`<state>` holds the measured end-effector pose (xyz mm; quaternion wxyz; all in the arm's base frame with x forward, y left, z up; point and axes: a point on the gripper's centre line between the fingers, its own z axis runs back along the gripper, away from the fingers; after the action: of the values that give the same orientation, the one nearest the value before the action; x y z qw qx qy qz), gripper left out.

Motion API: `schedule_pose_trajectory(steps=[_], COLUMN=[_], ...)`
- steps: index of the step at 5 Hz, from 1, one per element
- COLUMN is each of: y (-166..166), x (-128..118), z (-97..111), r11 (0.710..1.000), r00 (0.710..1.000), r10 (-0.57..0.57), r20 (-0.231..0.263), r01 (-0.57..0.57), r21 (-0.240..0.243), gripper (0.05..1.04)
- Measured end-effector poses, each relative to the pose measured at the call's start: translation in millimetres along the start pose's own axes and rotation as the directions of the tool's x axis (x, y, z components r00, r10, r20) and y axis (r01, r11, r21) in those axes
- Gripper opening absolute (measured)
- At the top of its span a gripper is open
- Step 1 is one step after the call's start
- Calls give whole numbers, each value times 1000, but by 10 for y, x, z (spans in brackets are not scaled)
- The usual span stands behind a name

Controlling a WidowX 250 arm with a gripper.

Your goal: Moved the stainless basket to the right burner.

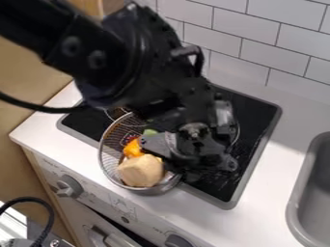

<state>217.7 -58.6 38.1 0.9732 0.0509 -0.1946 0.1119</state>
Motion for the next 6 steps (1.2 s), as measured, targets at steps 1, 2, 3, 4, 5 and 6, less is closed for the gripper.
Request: schedule_pose_trajectory(steps=[1,2,3,4,5,6], y=[26,19,-1,-49,-146,-252], x=[29,155,317,468,619,859], z=[115,246,372,444,389,287], r11=[1000,1000,998,997,993,991], r00=[1000,1000,999,998,995,993], r10=[5,-16,-31,-61,-100,-115], r20=[-16,-20,-15,8,5,1], r01=[-5,16,32,61,99,115], r21=[-6,21,50,57,61,63], gripper=[68,60,60,60,60,60])
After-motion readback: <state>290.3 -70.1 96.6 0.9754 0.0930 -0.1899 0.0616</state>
